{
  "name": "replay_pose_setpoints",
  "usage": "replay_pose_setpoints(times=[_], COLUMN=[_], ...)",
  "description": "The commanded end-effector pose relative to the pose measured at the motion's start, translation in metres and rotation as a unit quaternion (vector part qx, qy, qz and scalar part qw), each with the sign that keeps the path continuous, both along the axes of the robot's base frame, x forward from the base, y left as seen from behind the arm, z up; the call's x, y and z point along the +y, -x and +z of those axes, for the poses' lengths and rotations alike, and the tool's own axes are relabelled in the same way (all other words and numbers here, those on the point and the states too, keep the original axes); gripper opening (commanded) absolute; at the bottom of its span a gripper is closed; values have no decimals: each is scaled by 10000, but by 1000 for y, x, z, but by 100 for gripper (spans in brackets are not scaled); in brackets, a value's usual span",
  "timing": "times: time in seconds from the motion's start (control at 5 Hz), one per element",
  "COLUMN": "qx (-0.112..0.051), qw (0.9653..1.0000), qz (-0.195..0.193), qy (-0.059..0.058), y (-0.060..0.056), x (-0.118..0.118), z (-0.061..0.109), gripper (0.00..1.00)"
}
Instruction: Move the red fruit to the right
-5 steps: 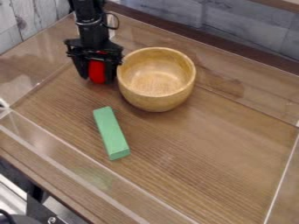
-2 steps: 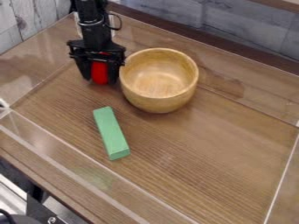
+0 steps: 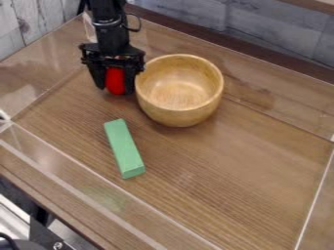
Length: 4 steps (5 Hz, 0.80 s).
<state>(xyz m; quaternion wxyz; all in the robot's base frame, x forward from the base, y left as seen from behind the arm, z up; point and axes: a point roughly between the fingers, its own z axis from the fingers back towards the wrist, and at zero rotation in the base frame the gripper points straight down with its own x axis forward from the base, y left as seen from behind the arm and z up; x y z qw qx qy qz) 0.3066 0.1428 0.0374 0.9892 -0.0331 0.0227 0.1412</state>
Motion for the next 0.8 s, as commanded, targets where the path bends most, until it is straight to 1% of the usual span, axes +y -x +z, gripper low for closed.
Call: replay_pose_setpoints(times=[0.0, 0.2, 0.6], qx=[-479, -471, -511], qw=[9985, 9982, 9985], qz=[161, 294, 48], qy=[-231, -240, -204], y=[-8, -4, -20], x=[2, 1, 8], z=[41, 44, 44], gripper=[0, 0, 0])
